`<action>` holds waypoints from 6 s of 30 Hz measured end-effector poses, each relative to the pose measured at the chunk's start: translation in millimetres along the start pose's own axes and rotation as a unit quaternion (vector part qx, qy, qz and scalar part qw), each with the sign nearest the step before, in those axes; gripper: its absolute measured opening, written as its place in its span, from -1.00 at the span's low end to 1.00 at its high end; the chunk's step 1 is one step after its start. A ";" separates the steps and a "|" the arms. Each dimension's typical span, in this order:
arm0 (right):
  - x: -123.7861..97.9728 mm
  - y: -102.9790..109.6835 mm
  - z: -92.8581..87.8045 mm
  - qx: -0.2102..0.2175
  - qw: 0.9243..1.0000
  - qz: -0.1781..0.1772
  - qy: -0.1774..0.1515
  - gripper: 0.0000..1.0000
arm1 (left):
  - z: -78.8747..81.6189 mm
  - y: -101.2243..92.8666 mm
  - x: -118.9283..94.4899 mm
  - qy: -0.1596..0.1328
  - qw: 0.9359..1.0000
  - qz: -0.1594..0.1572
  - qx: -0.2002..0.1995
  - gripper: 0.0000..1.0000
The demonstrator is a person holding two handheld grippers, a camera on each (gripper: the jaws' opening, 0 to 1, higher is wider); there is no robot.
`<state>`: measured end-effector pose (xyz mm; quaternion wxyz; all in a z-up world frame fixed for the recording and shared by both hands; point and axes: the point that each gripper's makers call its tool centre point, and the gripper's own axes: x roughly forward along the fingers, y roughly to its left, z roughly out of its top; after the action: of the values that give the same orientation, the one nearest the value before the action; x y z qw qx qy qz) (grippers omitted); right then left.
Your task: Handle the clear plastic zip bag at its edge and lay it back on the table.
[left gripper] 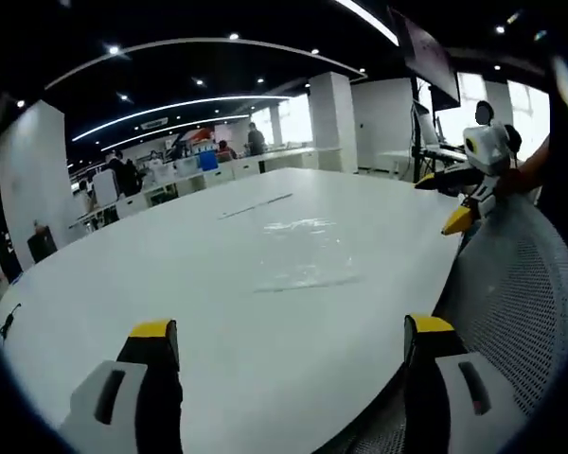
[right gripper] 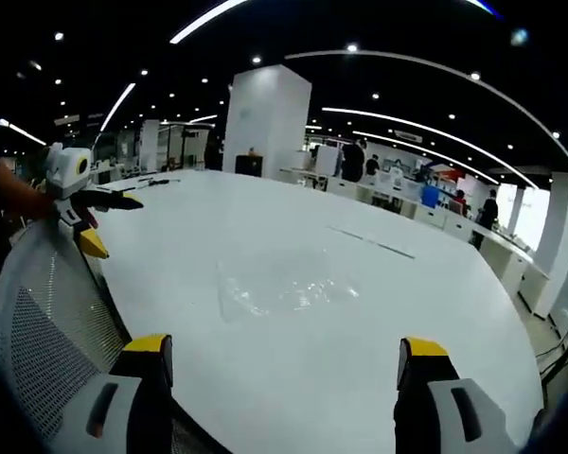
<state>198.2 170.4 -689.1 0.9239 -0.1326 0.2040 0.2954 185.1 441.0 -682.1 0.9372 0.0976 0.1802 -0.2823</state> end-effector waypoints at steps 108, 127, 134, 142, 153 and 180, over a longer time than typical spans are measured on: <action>1.3 -1.0 -1.3 0.016 1.000 0.003 0.004 0.99 | 15.1 14.7 30.3 0.048 0.994 -0.067 0.071 0.84; 1.5 -1.8 -2.1 0.019 1.000 0.003 0.005 0.97 | 23.9 19.9 47.7 0.078 0.984 -0.098 0.126 0.64; 1.7 -4.8 -4.5 0.022 1.000 0.001 0.005 0.97 | 26.5 24.3 56.2 0.087 0.980 -0.109 0.143 0.60; 1.9 -5.8 -7.2 0.024 1.000 0.000 0.008 0.96 | 28.6 29.8 69.2 0.097 0.971 -0.126 0.179 0.53; 2.4 -4.8 -8.6 0.022 1.000 0.001 0.014 0.96 | 18.5 35.6 82.3 0.118 0.959 -0.149 0.209 0.49; 2.4 -1.4 -9.4 0.021 0.999 0.002 0.027 0.94 | 12.4 35.5 108.0 0.139 0.924 -0.191 0.301 0.26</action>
<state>198.0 167.1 -698.3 0.9200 -0.1202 0.2351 0.2896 292.4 413.3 -710.3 0.7571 0.3775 0.2304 -0.4808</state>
